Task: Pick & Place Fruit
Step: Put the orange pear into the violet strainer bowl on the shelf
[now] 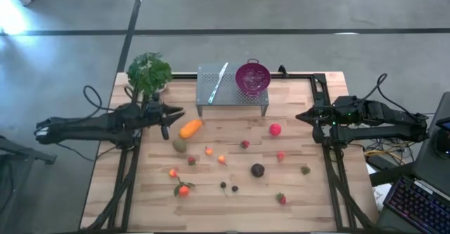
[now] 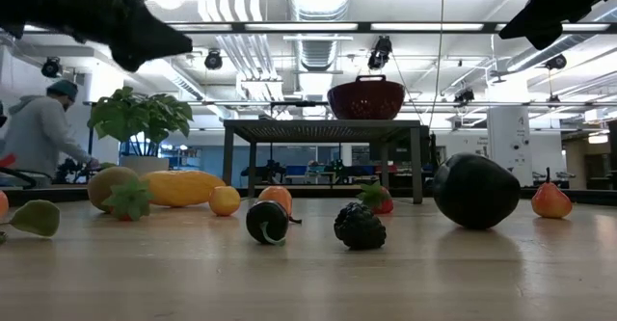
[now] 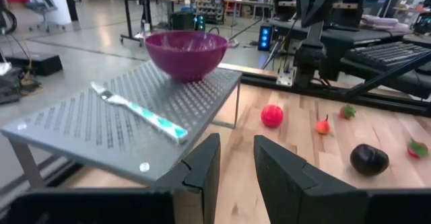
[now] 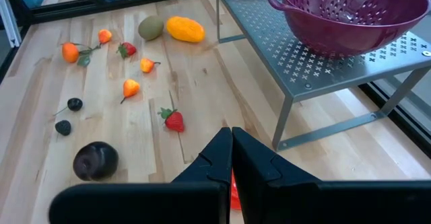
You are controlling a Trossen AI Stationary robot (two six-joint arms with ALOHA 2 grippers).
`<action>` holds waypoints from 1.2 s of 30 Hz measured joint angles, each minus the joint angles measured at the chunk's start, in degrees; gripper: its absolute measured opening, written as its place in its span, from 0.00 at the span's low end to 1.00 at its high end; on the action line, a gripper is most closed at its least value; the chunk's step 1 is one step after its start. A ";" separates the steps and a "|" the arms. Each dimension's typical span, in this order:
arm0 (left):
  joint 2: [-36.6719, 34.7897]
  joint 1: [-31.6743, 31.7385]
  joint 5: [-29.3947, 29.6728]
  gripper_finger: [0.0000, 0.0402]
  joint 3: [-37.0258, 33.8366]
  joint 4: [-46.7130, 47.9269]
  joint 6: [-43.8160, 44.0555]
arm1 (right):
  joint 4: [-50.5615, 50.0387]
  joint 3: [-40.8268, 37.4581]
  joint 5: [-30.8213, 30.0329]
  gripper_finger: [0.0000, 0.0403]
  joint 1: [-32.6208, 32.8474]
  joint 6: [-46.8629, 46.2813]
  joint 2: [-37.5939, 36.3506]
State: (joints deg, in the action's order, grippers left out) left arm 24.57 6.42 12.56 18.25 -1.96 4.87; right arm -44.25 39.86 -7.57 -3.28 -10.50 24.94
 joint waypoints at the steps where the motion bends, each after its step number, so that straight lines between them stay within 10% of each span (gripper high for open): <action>1: -0.50 0.00 0.00 0.24 -0.64 -0.11 0.46 | -0.02 0.00 0.00 0.02 0.01 0.00 0.01; 36: -9.04 0.02 -1.09 0.24 -8.32 0.60 4.19 | 5.67 0.00 0.10 0.02 0.00 -2.50 4.19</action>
State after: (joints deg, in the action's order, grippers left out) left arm 15.53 6.44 11.46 9.93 -1.37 9.06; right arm -38.58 39.86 -7.48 -3.28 -13.00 29.13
